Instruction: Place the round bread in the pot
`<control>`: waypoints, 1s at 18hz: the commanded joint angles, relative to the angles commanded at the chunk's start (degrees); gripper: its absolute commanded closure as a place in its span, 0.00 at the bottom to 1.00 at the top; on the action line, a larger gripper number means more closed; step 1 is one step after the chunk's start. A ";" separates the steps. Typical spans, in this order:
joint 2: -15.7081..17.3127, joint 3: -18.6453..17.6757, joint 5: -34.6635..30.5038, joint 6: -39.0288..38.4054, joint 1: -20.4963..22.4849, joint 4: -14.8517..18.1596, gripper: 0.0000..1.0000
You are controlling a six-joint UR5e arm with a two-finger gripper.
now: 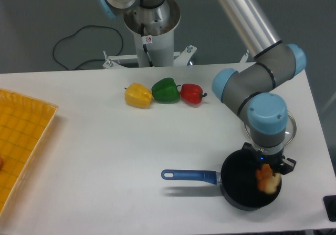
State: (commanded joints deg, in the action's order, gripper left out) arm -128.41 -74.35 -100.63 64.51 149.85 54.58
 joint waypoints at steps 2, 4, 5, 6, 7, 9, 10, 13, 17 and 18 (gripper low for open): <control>0.00 -0.35 0.00 -0.09 -0.09 0.00 0.20; 0.09 -0.35 0.00 -0.09 -0.09 0.00 0.20; 0.18 -0.35 0.00 0.00 -0.09 0.00 0.20; 0.35 -0.61 0.00 0.00 -0.09 0.00 0.20; 0.70 -0.88 0.09 0.09 -0.09 0.00 0.20; 2.10 -1.93 0.17 0.26 0.09 0.09 0.19; 2.72 -2.54 0.26 0.44 0.26 0.09 0.15; 4.39 -4.13 0.09 0.97 0.53 0.18 0.00; 6.85 -5.09 1.23 1.05 1.84 1.31 0.00; 7.55 -5.36 2.71 1.14 2.37 1.93 0.00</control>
State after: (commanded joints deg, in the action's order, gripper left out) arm -120.86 -79.71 -97.93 65.65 152.22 56.51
